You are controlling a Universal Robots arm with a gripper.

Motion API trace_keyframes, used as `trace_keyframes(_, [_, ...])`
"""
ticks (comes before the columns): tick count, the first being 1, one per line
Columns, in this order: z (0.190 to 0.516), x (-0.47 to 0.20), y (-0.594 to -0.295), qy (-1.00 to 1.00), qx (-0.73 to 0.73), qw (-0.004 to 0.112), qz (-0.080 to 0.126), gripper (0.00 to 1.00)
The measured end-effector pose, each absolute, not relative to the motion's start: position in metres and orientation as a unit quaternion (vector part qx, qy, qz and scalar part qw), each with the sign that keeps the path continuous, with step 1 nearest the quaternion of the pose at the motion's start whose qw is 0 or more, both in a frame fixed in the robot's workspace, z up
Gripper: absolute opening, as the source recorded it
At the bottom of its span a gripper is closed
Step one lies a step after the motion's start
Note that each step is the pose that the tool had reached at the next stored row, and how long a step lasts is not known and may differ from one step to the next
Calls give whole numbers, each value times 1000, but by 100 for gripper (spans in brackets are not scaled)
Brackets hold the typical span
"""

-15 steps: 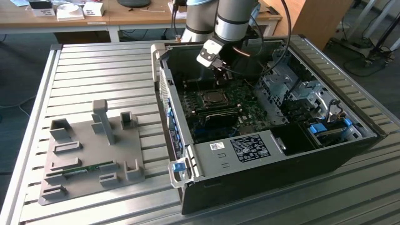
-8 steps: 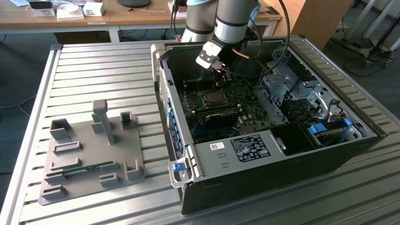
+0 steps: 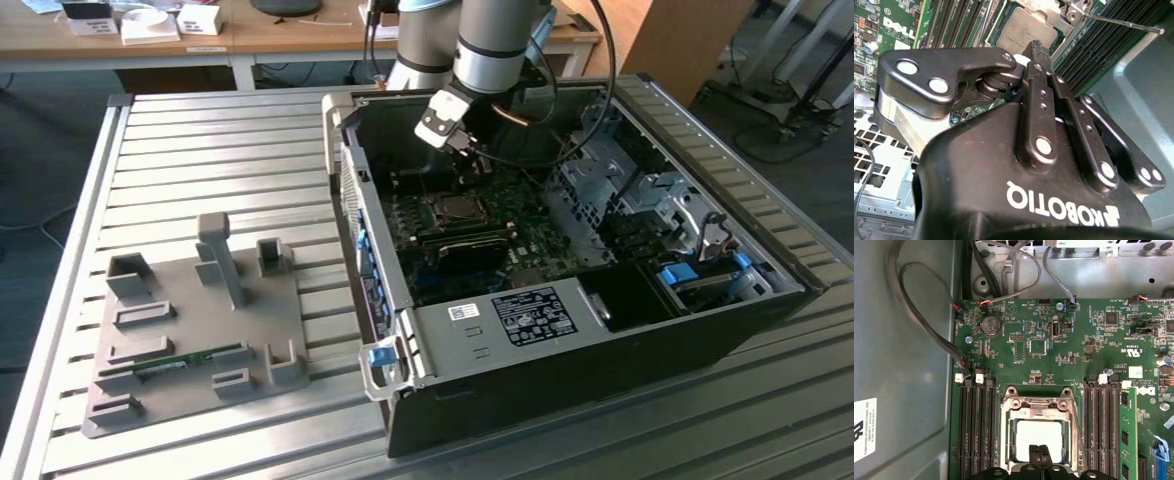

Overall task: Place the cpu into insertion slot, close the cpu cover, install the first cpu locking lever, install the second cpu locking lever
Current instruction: 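Place the cpu into insertion slot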

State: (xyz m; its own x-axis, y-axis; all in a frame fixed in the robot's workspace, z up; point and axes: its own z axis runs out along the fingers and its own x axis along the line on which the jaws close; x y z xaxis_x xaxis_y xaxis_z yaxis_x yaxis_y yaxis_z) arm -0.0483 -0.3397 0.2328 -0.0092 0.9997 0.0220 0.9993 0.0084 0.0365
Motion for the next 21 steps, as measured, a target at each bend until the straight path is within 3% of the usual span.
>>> trace_keyframes(21, [230, -52, -342, 710, 704, 6, 22, 11])
